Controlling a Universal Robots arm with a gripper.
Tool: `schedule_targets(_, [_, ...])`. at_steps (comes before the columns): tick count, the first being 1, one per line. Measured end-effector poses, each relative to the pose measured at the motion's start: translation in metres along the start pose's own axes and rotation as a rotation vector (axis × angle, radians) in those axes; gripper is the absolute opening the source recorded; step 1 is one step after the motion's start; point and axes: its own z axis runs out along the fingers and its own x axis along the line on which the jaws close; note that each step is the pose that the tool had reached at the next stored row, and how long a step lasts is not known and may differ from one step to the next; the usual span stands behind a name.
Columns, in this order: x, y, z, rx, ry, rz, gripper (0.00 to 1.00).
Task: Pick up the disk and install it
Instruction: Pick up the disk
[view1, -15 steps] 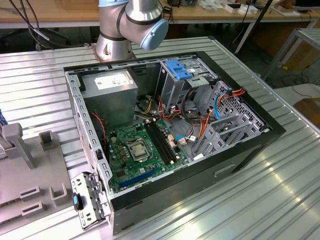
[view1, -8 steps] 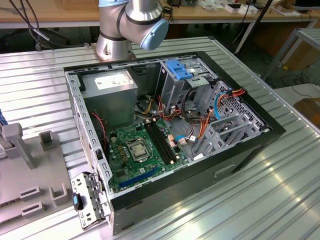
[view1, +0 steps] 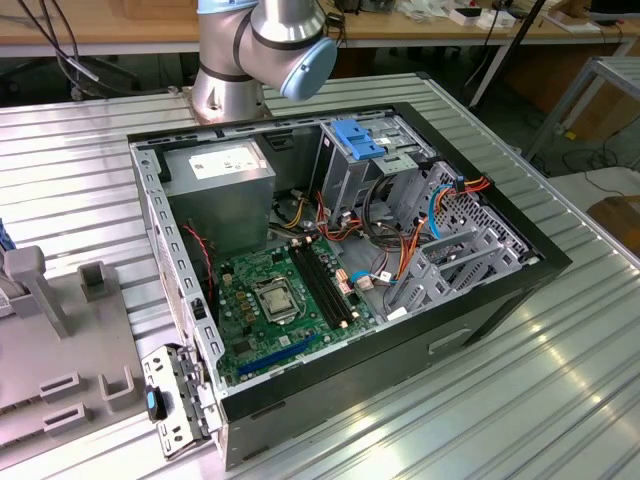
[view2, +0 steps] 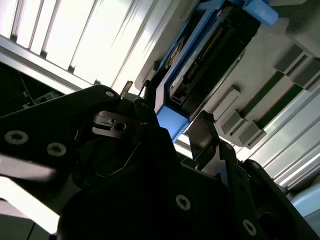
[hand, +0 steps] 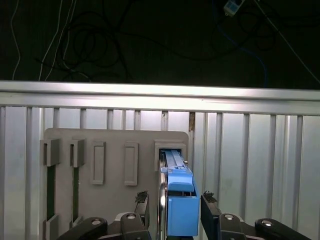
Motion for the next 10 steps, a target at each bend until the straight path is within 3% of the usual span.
schedule_targets(3, [0.0,0.0,0.0001,0.0,0.0,0.0,0.52])
schedule_targets(4, [0.0,0.0,0.0001,0.0,0.0,0.0,0.44])
schedule_targets(10, [0.0,0.0,0.0002,0.0,0.0,0.0,0.44])
